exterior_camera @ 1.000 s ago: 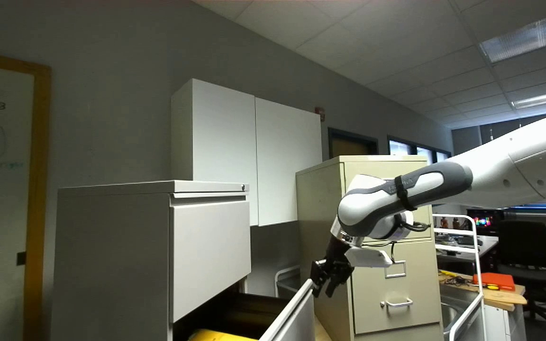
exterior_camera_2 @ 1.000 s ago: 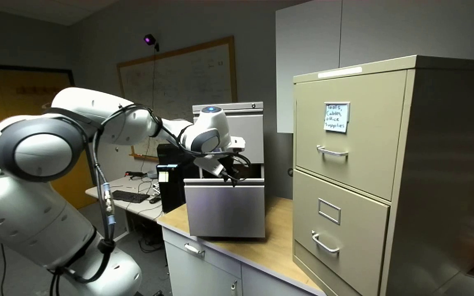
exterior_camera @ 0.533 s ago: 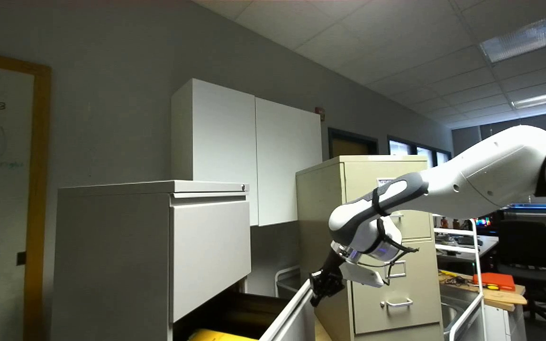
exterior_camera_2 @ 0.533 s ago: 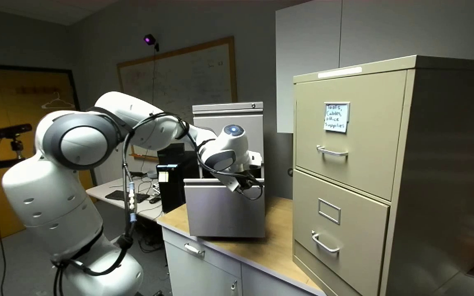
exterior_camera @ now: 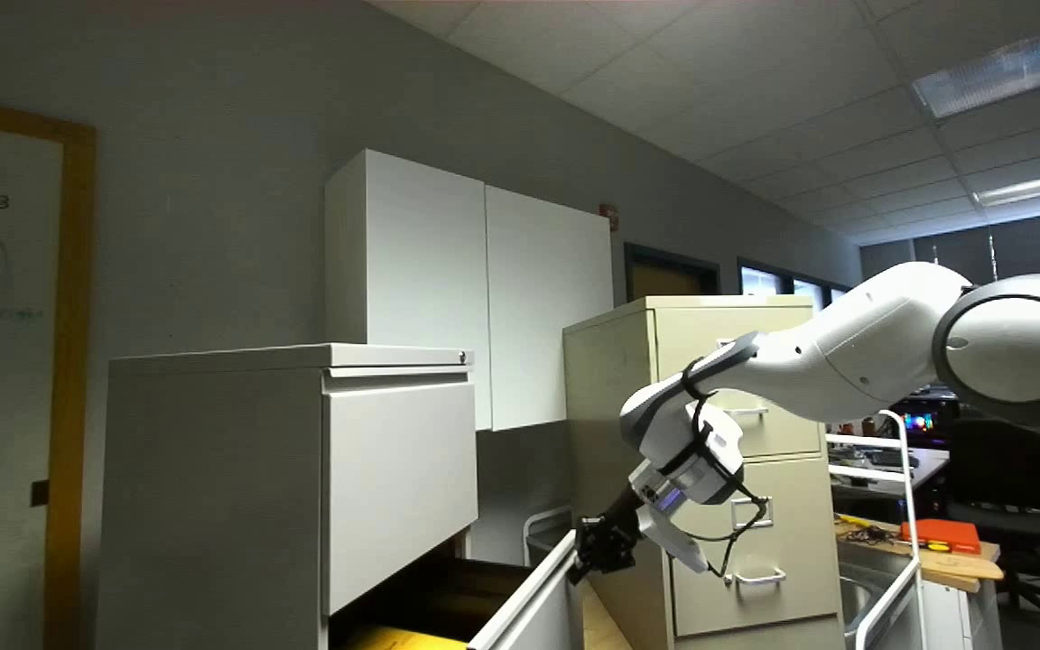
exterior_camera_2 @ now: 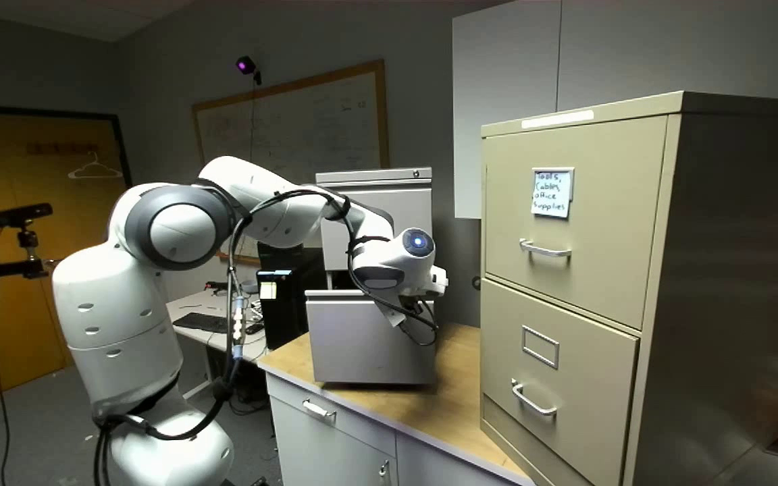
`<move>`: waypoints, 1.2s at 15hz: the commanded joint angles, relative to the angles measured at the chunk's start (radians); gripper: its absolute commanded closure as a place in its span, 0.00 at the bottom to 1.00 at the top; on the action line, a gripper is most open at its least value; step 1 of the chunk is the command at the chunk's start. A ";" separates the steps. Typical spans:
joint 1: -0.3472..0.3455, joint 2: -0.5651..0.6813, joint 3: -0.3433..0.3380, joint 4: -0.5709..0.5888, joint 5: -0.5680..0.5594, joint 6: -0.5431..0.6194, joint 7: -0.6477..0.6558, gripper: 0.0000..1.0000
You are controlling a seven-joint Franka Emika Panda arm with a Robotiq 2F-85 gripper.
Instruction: Close the bottom drawer of the white file cabinet
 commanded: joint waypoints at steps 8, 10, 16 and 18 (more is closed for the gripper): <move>-0.083 0.294 0.124 0.371 0.247 -0.175 -0.030 1.00; -0.089 0.336 0.145 0.447 0.275 -0.192 -0.022 1.00; -0.106 0.461 0.180 0.613 0.254 -0.225 0.017 1.00; -0.110 0.501 0.189 0.671 0.245 -0.240 0.036 1.00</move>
